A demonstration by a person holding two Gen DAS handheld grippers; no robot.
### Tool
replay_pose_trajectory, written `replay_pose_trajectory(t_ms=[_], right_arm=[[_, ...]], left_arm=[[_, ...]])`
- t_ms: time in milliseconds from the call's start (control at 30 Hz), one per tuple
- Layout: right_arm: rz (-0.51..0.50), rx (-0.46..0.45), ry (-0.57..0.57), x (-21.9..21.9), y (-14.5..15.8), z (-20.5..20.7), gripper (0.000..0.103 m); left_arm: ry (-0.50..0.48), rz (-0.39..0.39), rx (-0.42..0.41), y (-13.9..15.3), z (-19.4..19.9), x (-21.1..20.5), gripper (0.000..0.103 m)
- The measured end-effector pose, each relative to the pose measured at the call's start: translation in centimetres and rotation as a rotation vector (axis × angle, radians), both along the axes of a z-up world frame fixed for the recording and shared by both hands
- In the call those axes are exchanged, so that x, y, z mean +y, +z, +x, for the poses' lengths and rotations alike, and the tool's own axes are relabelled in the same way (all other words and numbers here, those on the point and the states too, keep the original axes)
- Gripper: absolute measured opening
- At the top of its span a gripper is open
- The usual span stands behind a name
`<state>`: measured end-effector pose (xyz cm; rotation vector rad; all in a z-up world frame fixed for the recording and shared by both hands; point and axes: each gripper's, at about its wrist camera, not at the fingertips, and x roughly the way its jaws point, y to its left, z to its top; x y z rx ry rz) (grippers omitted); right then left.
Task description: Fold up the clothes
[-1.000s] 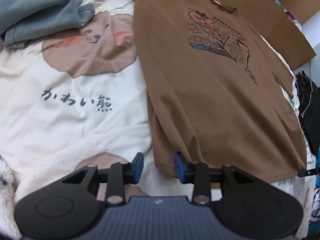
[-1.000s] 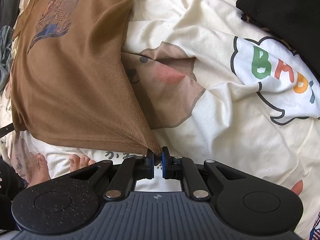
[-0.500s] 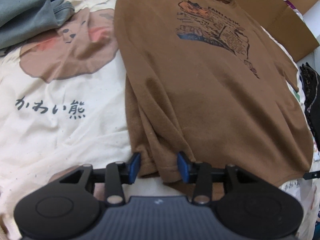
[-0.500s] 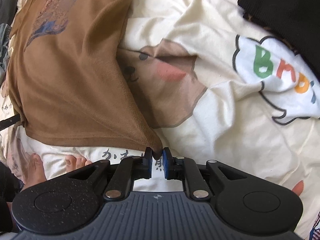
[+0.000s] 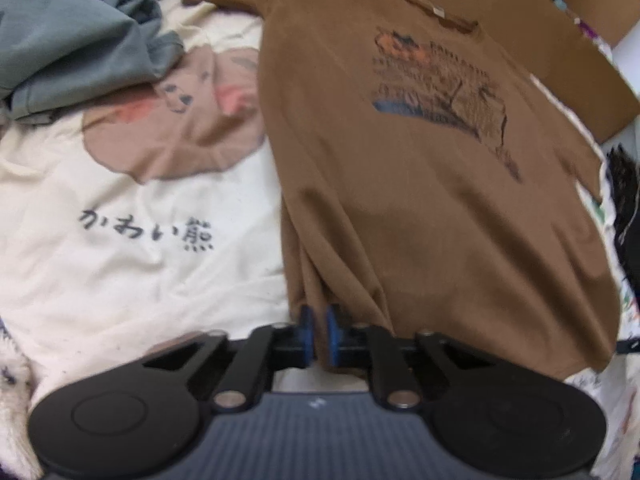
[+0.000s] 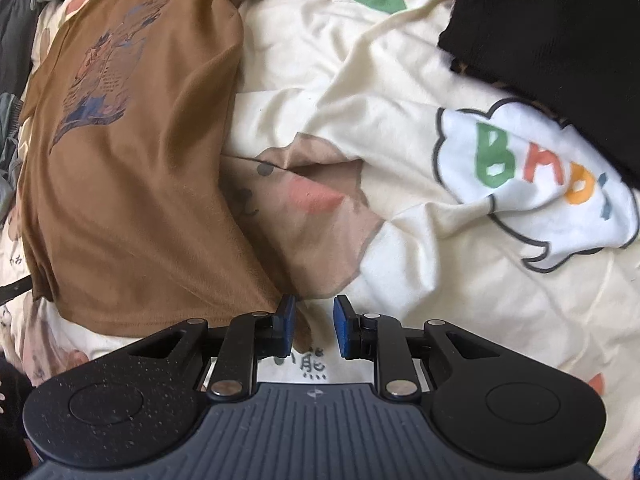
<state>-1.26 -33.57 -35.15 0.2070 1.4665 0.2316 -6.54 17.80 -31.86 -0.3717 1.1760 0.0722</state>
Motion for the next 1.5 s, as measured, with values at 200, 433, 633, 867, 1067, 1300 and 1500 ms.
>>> replay_pose_trajectory(t_ms=[200,433,633,867,1067,1300,1500], right_arm=[[0.0,-0.013,0.011,0.7,-1.1,-0.5,0.043],[0.045,-0.057,0.025,1.0,-1.0,-0.7,0.043],[0.028,-0.125,0.167,2.0,0.4,-1.9,0.043],[0.002,-0.135,0.224,1.8,0.3,-2.2,0.043],[0.009,-0.132,0.224,2.3,-1.2,-1.6,0.043],[-0.018,-0.083,0.232,3.4,-2.7,-1.8,0.015],[0.005,-0.073,0.224,3.2,-0.8,-2.3,0.004]], left_arm=[[-0.001,-0.032,-0.012,0.8,-0.4,1.2,0.001],[-0.002,-0.032,0.015,-0.5,1.3,0.1,0.02],[0.01,-0.011,0.065,-2.3,1.3,-0.3,0.022],[-0.016,0.012,0.062,-2.4,1.6,-1.0,0.007],[-0.022,0.027,0.034,-0.6,0.9,0.0,0.002],[0.012,0.071,0.009,2.1,-0.3,1.9,0.001],[0.022,0.128,0.034,3.7,-0.8,2.8,0.001]])
